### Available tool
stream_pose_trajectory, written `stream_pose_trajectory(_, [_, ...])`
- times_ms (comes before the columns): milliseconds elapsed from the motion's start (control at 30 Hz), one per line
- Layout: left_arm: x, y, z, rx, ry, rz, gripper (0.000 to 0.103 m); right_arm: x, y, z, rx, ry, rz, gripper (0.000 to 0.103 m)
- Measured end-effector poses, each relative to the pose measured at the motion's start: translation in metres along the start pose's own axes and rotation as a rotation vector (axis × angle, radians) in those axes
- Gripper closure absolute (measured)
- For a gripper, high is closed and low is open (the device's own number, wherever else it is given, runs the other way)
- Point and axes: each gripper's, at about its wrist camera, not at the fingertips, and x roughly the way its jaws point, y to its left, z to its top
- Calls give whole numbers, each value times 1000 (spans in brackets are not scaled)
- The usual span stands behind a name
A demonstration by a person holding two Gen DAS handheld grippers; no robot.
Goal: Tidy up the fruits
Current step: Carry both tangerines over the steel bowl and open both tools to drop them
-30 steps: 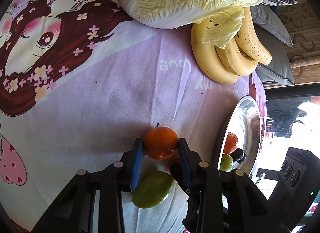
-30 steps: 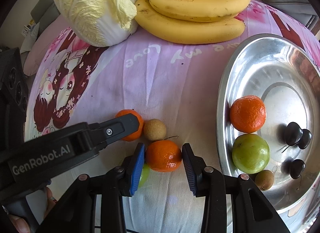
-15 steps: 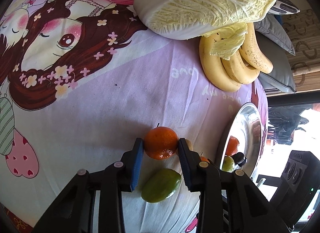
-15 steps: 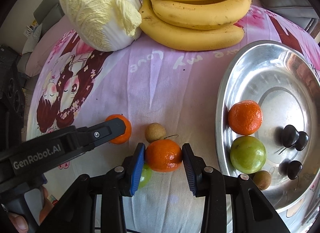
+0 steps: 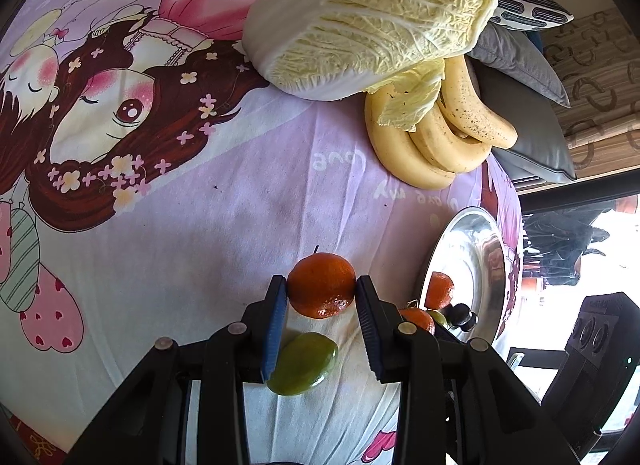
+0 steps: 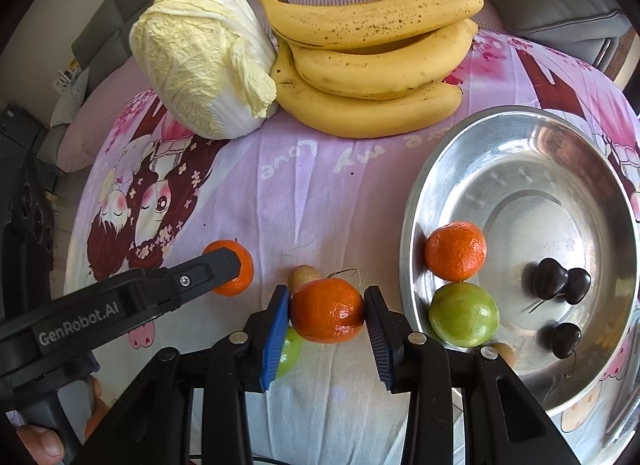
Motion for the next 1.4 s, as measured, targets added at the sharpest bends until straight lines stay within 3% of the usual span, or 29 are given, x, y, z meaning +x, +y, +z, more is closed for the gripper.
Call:
stream_pose_trajectory(633, [39, -106, -13, 288, 11, -23, 66, -44, -119, 15, 317, -139, -112, 63])
stream_pose_trajectory(1400, [99, -156, 4, 386, 35, -54, 67, -19, -152, 32, 370, -154, -170, 62])
